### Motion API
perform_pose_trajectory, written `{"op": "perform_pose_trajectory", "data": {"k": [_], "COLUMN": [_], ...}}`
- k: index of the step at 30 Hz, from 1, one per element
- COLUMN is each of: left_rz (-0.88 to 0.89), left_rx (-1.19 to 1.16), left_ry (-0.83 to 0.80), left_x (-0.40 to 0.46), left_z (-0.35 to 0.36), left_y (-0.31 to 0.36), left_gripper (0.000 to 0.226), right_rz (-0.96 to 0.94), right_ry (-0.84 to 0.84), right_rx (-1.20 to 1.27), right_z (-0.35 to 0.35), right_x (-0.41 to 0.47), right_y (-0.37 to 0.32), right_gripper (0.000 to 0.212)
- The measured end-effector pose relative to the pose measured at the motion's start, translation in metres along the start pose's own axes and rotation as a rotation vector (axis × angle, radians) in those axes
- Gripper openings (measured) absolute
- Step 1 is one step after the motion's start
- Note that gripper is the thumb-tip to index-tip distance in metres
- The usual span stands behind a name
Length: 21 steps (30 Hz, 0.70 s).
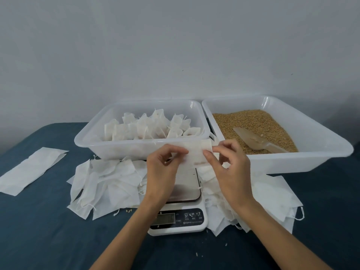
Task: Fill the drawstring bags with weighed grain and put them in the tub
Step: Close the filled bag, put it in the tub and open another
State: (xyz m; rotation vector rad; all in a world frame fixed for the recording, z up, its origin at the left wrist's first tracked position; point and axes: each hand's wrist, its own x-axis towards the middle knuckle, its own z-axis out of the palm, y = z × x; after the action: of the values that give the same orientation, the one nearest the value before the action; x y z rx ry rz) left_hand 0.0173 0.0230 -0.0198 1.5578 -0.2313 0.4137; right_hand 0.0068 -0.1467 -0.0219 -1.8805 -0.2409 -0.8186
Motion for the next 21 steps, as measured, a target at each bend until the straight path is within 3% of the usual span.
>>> {"op": "perform_pose_trajectory", "data": {"k": [7,12,18,21], "left_rz": [0.043,-0.029,-0.082,-0.088], "left_rx": [-0.018,-0.058,-0.09,-0.077], "left_ry": [-0.032,-0.016,0.05,0.028], "left_x": [-0.0029,-0.0024,0.0017,0.0009], "left_z": [0.0034,0.0011,-0.0013,-0.0001], "left_y": [0.0026,-0.0003,-0.0019,-0.0012], "left_gripper": [0.031,0.035,0.022,0.027], "right_rz": [0.129,0.178,0.225,0.195], "right_ry": [-0.083,-0.304,-0.152,-0.206], "right_rx": [0.264,0.375,0.386,0.375], "right_z": [-0.0038,-0.0005,-0.0041,-0.0086], "right_x": [-0.0003,-0.0031,-0.0005,0.0029], "right_y": [-0.0042,-0.0047,-0.0032,-0.0056], "right_gripper": [0.018,0.018,0.033,0.032]}}
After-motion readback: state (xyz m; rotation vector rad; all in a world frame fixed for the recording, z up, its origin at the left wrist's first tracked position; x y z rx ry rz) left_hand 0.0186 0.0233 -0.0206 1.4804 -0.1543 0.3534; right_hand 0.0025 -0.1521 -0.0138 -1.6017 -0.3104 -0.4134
